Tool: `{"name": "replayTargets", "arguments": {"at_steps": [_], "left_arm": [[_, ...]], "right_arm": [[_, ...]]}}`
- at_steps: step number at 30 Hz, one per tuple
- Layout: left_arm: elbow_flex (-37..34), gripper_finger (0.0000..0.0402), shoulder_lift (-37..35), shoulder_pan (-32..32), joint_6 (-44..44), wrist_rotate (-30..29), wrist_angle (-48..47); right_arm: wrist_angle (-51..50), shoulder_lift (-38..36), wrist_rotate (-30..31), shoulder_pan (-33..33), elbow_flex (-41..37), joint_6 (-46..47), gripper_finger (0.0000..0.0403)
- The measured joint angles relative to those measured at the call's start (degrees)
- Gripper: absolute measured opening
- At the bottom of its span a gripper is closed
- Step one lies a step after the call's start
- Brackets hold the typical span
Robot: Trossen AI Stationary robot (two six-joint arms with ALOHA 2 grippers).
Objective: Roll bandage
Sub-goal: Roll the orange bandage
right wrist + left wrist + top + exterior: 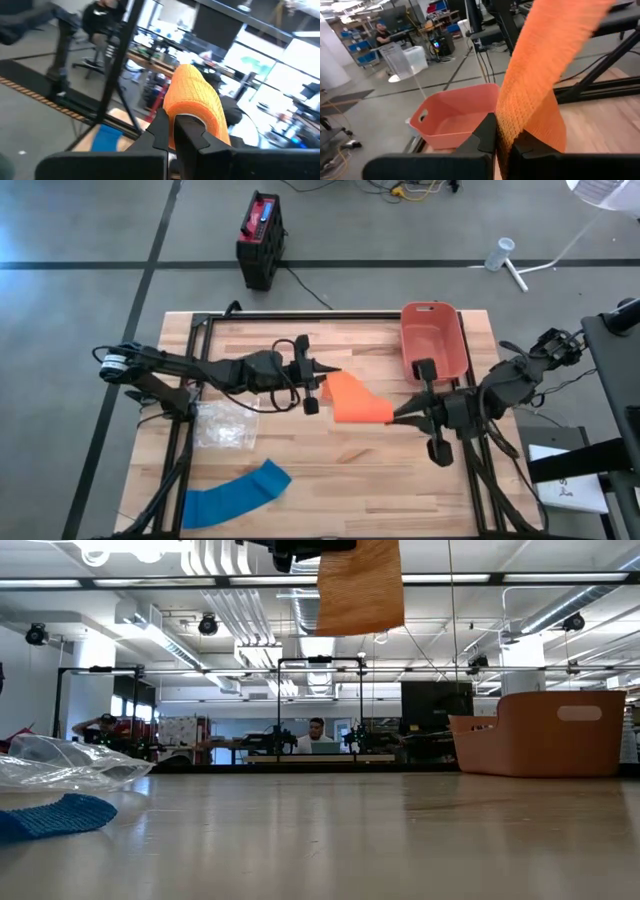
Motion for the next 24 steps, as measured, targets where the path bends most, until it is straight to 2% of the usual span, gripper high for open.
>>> {"name": "replayTargets", "arguments": {"at_steps": [3, 12, 16, 21, 24], "left_arm": [[-0.1, 0.0000, 0.3, -0.7, -0.1, 0.1, 0.1], [0.3, 0.0011, -2.0, -1.5, 3.8, 0.1, 4.8], [0.4, 0.0050, -2.0, -2.4, 3.9, 3.0, 4.8], [0.4, 0.0117, -1.4, -4.8, 4.1, 3.5, 5.2], [0.4, 0.0157, -1.3, -5.3, 7.7, 2.9, 11.1]], "right_arm": [[0.1, -0.1, 3.2, 0.0, 0.0, 1.2, 0.0004], [-4.4, -0.1, 3.6, 0.0, 0.0, 9.4, 0.0004], [-4.9, -0.1, 5.2, 0.0, 0.0, 12.0, 0.0004], [-4.9, -0.1, 8.8, -0.1, -0.1, 11.9, 0.0004], [-5.0, -0.1, 8.8, 0.0, -0.1, 11.9, 0.0004]]}}
